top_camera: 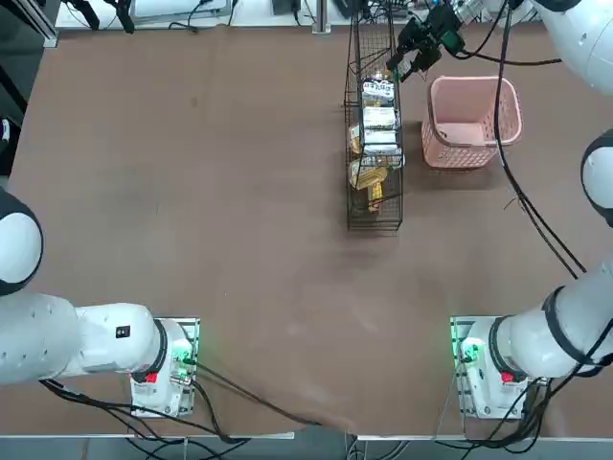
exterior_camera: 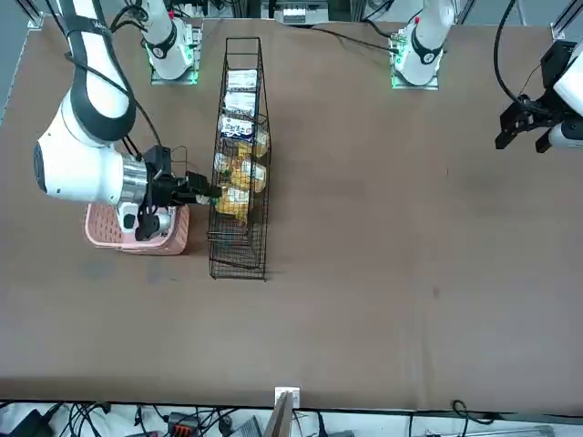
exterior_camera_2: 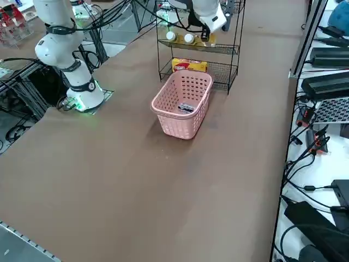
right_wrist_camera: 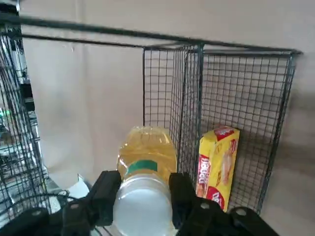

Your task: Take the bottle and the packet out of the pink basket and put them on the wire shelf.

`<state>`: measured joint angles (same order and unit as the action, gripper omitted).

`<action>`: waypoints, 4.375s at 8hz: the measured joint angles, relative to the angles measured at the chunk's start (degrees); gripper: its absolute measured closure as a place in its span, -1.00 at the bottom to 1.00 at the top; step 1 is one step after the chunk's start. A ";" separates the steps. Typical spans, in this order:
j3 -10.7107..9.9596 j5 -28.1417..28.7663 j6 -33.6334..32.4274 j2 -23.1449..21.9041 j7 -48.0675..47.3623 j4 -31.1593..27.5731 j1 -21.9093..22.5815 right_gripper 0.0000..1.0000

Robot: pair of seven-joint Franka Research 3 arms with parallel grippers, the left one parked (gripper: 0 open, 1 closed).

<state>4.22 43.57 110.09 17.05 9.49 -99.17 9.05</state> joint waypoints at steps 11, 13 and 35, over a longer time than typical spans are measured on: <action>0.31 0.36 2.88 2.15 0.11 0.09 0.04 -0.11; 0.37 0.55 2.87 2.41 0.11 0.09 0.06 -0.11; -0.29 -2.52 3.94 2.57 0.62 1.69 -0.09 -1.00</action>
<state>3.93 41.04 114.03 19.62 10.11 -97.48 8.95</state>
